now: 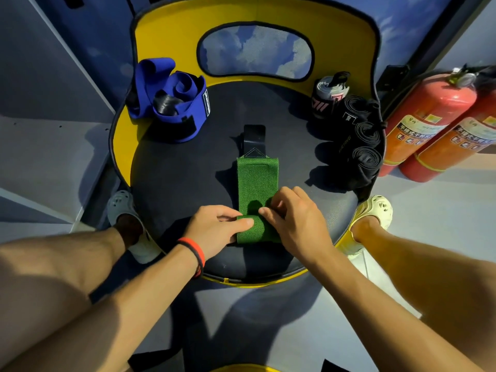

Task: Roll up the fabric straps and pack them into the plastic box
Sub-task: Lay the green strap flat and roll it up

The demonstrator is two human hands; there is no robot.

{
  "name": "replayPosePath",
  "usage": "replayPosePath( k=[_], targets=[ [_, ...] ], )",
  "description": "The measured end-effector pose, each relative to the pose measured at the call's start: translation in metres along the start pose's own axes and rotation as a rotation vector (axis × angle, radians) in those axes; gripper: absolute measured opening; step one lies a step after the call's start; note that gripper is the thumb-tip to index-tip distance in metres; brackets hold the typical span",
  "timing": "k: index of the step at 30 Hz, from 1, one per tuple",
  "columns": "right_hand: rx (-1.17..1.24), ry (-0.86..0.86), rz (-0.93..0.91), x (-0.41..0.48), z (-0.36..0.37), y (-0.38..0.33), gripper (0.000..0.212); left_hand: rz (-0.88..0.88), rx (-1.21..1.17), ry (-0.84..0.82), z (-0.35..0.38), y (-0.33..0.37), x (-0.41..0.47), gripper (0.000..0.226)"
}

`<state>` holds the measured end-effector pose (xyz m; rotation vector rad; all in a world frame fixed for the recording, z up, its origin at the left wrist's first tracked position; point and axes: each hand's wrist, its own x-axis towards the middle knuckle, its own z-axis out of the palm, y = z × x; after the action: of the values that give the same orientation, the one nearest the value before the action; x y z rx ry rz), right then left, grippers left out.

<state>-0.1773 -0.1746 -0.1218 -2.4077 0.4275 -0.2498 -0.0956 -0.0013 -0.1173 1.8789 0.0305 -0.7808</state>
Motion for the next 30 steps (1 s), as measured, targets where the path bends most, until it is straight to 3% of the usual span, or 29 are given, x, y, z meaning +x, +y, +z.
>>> replayPosePath(
  k=[6,11,17,30],
  targets=[
    [-0.309,0.042,-0.264,-0.005,-0.002,-0.003,0.020,0.050,0.030,0.037,-0.002,0.003,0.011,0.027],
    [-0.462,-0.007,-0.256,-0.020,-0.003,-0.012,0.023,0.114,0.145,0.109,-0.004,0.006,0.023,0.046],
    [-0.500,-0.081,-0.250,-0.020,-0.007,-0.011,0.026,0.195,0.252,0.140,-0.004,0.006,0.023,0.042],
    [-0.513,-0.120,-0.182,-0.022,-0.009,-0.018,0.048,0.133,0.325,0.103,-0.006,0.019,0.022,0.041]
  ],
)
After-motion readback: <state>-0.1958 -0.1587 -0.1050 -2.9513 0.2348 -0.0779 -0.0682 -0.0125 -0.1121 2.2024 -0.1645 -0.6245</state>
